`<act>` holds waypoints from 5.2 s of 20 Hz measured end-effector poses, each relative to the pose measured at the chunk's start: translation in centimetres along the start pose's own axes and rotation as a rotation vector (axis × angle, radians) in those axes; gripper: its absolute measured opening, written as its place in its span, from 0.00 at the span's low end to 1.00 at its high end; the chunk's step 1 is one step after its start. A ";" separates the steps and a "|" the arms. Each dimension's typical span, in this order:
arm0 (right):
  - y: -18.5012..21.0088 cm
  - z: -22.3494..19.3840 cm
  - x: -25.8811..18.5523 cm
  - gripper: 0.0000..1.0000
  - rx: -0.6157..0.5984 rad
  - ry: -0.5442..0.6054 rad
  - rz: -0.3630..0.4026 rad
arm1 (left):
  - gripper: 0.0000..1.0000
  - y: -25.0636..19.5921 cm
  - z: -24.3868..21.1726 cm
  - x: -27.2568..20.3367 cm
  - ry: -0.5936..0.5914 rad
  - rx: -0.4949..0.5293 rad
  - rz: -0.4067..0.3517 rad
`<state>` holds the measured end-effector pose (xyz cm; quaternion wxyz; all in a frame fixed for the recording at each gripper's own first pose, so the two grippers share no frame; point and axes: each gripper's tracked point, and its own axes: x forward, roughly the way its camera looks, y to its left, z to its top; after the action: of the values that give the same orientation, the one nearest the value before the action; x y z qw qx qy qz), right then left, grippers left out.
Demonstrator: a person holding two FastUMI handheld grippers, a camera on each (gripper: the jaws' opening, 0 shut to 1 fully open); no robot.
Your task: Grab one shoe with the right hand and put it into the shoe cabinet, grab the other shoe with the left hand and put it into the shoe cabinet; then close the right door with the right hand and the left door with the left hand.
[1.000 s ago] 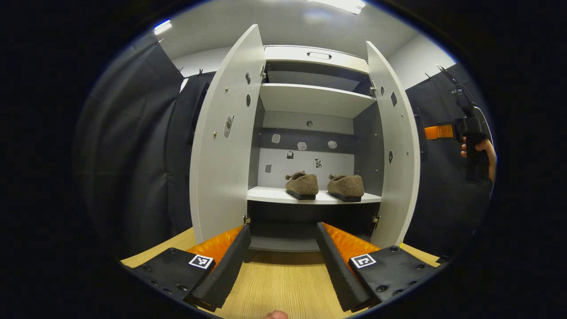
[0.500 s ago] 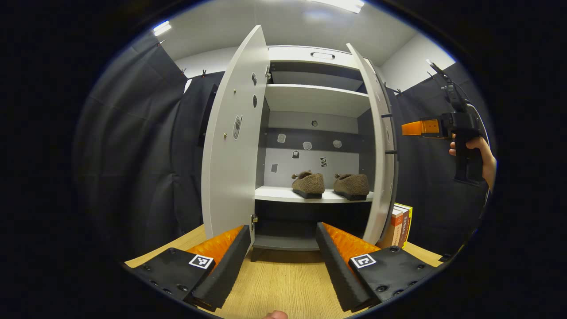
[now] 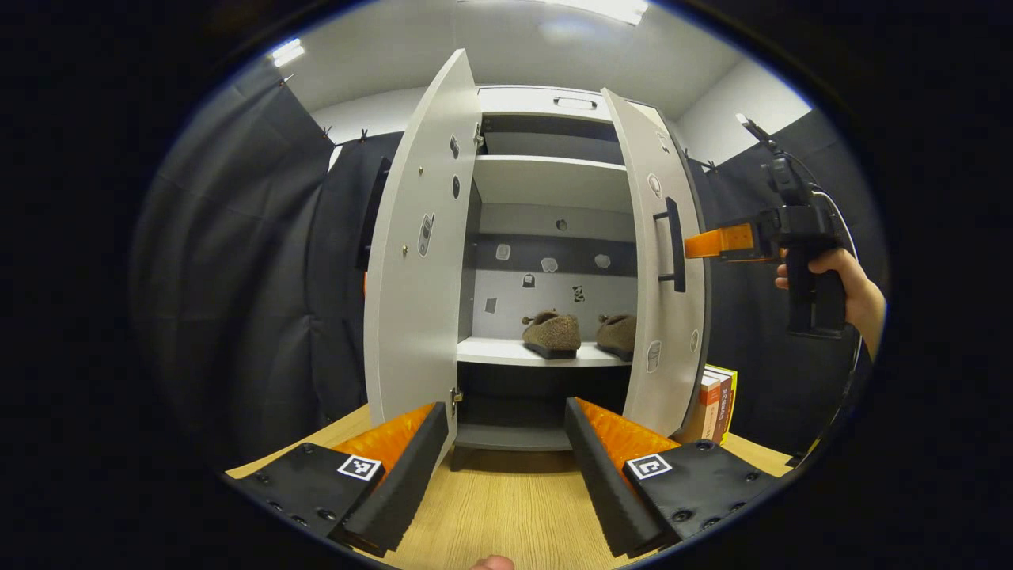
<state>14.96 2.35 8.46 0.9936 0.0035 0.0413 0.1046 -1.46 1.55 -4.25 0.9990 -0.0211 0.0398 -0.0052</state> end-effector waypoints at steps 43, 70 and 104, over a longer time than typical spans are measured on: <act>-1.3 -4.0 -10.5 0.93 -0.084 -0.038 -0.158 | 0.97 -1.2 0.8 0.1 0.008 -0.057 -0.010; -2.1 -11.9 -18.6 0.93 -0.012 0.057 -0.212 | 0.94 22.0 15.7 6.6 -0.150 -0.053 0.382; -4.9 -13.0 -19.9 0.93 0.025 0.083 -0.263 | 0.93 6.8 14.6 11.1 -0.113 0.012 0.064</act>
<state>-4.49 -6.61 -2.95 0.9961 0.0059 0.0837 -0.0271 10.79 8.80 9.16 0.9994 -0.0143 -0.0163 0.0279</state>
